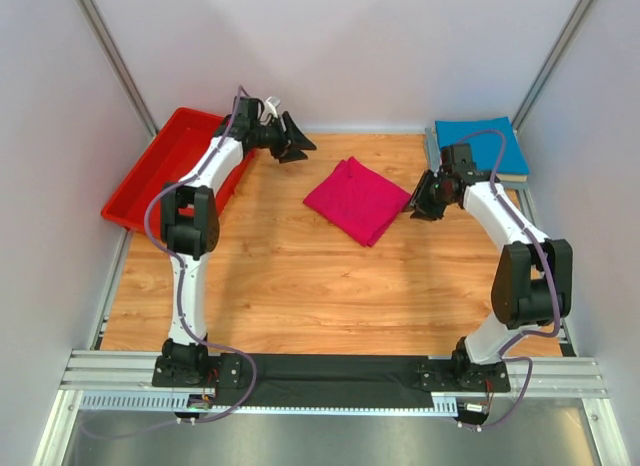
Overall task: Fold and stack the t-shirts
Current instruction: Fold the tshirt
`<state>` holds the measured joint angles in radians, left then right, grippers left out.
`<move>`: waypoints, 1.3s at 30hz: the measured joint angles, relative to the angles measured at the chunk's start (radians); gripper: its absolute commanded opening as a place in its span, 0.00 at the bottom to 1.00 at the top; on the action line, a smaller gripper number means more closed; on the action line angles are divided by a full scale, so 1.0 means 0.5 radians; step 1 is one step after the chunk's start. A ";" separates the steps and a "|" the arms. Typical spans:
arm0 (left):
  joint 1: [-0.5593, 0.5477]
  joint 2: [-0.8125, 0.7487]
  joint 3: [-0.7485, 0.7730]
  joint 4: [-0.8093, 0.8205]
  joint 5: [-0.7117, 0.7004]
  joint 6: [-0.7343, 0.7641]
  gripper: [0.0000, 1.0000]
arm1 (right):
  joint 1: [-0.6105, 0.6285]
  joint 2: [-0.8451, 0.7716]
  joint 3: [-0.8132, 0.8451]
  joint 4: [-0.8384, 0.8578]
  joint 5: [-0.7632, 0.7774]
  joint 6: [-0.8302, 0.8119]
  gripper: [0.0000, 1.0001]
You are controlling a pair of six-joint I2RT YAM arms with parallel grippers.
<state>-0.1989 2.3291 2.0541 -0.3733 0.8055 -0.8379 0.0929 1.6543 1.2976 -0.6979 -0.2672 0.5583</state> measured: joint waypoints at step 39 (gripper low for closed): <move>-0.209 -0.421 -1.166 -0.459 -0.575 0.758 0.13 | 0.042 -0.533 -0.594 -0.264 -0.272 -0.056 0.50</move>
<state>-0.3035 2.1185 1.4712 -0.6029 0.5182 -0.4587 0.1139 1.3876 1.0008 -0.8299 -0.4030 0.5304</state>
